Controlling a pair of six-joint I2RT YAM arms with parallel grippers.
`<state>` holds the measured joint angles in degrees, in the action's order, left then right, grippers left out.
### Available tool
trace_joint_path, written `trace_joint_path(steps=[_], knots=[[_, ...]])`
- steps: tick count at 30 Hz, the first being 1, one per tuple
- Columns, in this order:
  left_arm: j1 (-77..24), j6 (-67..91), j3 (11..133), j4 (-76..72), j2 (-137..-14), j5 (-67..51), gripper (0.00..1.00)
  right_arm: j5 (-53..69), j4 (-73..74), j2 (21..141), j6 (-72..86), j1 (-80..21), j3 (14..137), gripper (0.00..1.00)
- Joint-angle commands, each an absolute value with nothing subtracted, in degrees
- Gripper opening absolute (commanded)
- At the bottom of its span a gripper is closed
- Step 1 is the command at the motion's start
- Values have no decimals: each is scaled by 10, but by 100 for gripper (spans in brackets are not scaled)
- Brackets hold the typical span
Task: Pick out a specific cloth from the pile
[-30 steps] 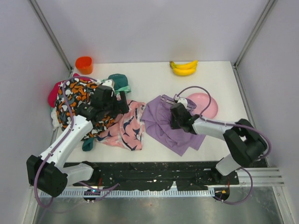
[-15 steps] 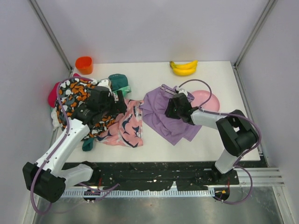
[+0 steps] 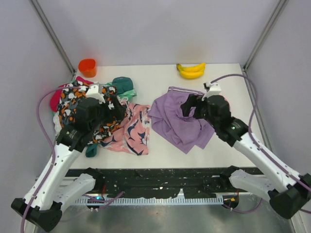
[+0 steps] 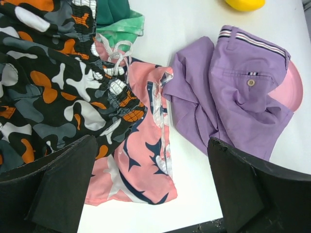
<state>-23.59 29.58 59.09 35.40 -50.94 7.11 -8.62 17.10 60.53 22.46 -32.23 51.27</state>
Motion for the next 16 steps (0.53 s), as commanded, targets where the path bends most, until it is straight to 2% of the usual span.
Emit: trace_joint_path(steps=[1,8,16], knots=[[-237,291,578,345,-468,95,100,-220,220,499,239,-323,551,95],[-237,298,553,356,-416,126,100,-333,221,382,238,-323,523,95],[-237,310,535,368,-399,130,100,-330,204,348,228,-323,498,95]])
